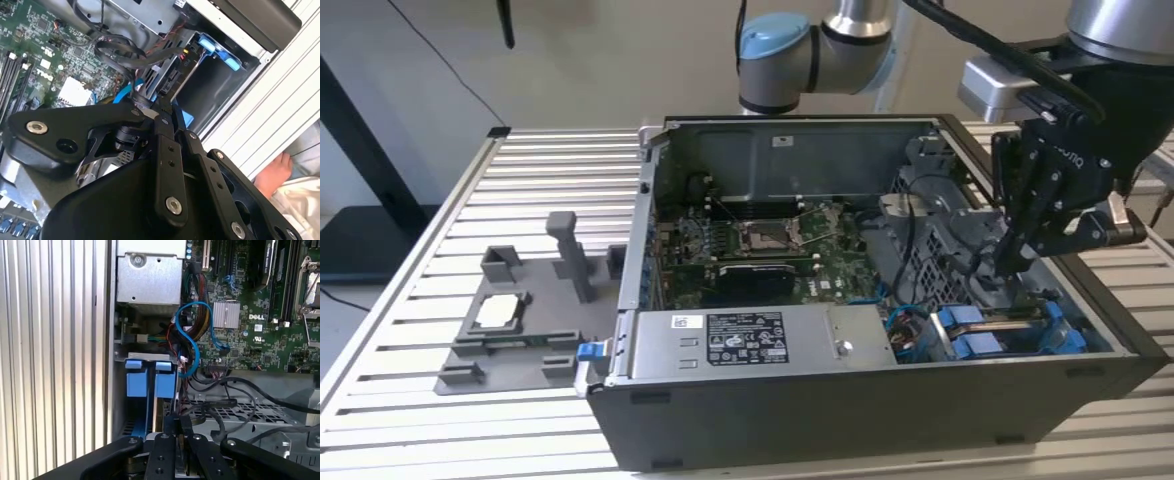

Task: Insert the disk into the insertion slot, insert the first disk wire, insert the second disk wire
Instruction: 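Insert the second disk wire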

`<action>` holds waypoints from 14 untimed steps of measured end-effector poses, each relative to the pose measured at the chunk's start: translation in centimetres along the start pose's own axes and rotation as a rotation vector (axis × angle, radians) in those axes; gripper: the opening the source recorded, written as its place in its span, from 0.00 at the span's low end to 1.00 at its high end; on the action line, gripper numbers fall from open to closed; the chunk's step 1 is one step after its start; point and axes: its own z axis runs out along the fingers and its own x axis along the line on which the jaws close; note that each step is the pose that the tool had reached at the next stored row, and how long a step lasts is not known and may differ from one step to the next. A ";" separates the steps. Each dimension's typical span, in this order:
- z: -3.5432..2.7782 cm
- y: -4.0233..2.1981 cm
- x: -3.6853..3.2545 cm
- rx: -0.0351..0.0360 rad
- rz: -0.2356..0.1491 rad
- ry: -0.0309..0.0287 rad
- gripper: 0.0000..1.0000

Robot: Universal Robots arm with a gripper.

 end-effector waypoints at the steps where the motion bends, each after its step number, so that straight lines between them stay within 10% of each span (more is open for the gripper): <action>1: 0.05 -0.01 0.13 0.0000 0.000 -0.0008 0.16; 14: 0.81 -0.35 1.32 0.0013 0.001 -0.0087 0.16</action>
